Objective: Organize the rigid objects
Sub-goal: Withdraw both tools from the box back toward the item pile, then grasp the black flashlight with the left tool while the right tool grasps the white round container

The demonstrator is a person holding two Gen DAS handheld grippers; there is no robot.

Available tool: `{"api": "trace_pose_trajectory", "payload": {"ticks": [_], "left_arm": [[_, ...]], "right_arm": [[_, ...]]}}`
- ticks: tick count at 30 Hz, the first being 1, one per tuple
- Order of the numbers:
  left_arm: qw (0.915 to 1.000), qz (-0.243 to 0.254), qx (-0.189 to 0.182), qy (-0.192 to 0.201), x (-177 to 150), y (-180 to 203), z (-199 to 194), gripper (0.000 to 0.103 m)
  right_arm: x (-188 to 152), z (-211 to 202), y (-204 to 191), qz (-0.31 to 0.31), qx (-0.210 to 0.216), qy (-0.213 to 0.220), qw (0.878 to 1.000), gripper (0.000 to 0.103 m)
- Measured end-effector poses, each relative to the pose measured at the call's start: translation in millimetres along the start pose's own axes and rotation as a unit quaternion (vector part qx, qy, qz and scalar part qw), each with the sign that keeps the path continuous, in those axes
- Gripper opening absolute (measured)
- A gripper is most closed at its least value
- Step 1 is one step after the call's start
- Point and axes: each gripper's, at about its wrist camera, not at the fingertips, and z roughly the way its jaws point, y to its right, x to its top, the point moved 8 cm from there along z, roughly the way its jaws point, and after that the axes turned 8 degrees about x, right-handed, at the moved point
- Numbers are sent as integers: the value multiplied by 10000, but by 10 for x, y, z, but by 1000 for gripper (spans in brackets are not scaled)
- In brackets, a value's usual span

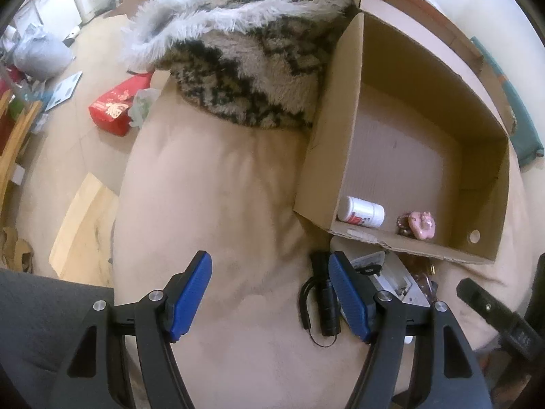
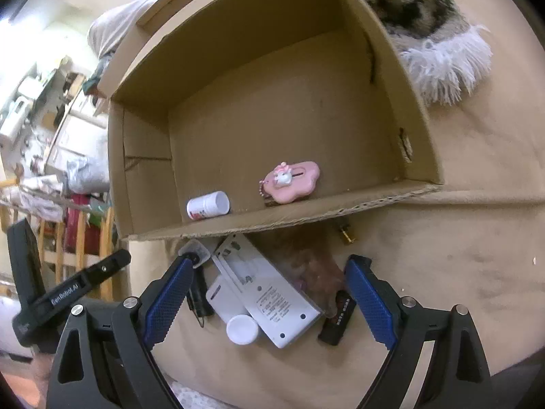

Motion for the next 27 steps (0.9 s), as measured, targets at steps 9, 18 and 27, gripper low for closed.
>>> {"api": "trace_pose_trajectory", "payload": {"ticks": [9,18,27], "left_arm": [[9971,366,-296,-593,-222,284,221,60],[9898,537,-278,-1293,-429,541,697,54],[9910,709,-323,-1090,-447,564,642,19]], "right_arm": [[-124,127,-71,-225,-126,-338,9991,97],[-110,83,-31,-181,-97,-258,9995,97],[-150,67,-38,45,320,-369,9988,97]]}}
